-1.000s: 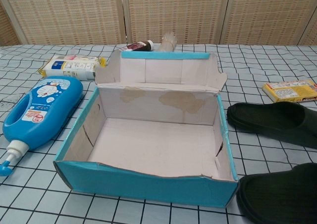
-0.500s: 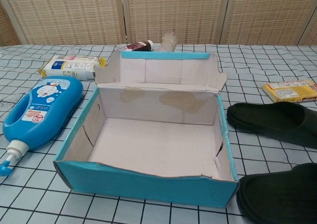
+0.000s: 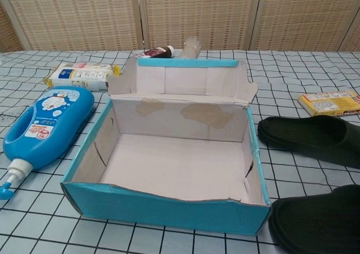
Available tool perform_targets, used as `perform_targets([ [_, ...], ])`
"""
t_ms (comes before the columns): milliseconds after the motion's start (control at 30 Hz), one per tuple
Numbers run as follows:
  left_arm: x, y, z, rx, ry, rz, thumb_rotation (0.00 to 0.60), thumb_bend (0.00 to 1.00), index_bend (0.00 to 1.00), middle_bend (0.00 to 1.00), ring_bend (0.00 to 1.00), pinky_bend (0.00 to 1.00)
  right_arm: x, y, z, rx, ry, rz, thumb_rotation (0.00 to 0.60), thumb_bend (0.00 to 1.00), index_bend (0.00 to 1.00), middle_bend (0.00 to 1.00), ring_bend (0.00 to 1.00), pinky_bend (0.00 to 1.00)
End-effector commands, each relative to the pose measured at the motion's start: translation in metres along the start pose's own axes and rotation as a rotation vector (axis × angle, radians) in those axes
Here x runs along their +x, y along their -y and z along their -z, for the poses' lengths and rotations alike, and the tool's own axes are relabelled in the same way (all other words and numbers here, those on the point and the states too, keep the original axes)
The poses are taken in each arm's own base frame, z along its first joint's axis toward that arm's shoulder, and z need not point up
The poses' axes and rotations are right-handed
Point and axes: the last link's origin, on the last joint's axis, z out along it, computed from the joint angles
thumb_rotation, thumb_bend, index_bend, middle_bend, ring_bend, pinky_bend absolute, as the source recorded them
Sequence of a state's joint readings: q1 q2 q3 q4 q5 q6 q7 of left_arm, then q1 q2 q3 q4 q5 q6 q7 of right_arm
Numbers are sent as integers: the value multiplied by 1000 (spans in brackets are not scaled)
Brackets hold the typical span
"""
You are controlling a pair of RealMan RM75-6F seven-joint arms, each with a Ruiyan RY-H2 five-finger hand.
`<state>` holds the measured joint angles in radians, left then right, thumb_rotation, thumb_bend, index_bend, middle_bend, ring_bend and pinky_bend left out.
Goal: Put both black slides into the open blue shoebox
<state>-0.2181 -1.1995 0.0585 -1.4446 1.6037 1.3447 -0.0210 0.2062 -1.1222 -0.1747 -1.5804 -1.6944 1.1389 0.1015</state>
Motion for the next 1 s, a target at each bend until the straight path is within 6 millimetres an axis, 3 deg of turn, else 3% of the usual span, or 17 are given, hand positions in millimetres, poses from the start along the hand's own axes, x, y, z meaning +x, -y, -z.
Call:
perform_targets([
  [33,0,0,0,0,1,0,600,470,307,167,236,382,-10,-2,-7,-2,51,-14,600,35,19,36,0,190],
  [300,0,1,0,3,2,1,600,470,307,167,235,381,-21,-3,-13,-3,126,-37,600,35,23,36,0,190],
  [433,0,0,0,1,2,-1,600,470,307,167,235,381,-21,-3,-14,-10,111,-31,600,36,87,51,0,190],
  [533,0,0,0,2,3,-1,600,471,307,167,236,381,-21,-4,-15,-22,95,-31,600,35,157,134,12,192],
  [700,0,0,0,3,4,0,600,471,307,167,235,382,-20,-5,-17,-40,60,-28,600,35,318,313,161,305],
  [733,0,0,0,2,4,1,600,471,307,167,235,382,-16,-17,-41,-97,90,-93,600,35,342,338,187,326],
  [767,0,0,0,2,3,1,600,470,307,167,235,382,-23,-2,-16,-76,64,-82,600,35,372,368,218,350],
  [800,0,0,0,2,2,2,600,470,307,167,236,382,-23,3,-9,-78,48,-74,600,35,405,402,253,376],
  [1000,0,0,0,2,2,3,600,470,307,167,236,381,-15,2,-7,-80,6,-21,600,34,511,508,367,466],
])
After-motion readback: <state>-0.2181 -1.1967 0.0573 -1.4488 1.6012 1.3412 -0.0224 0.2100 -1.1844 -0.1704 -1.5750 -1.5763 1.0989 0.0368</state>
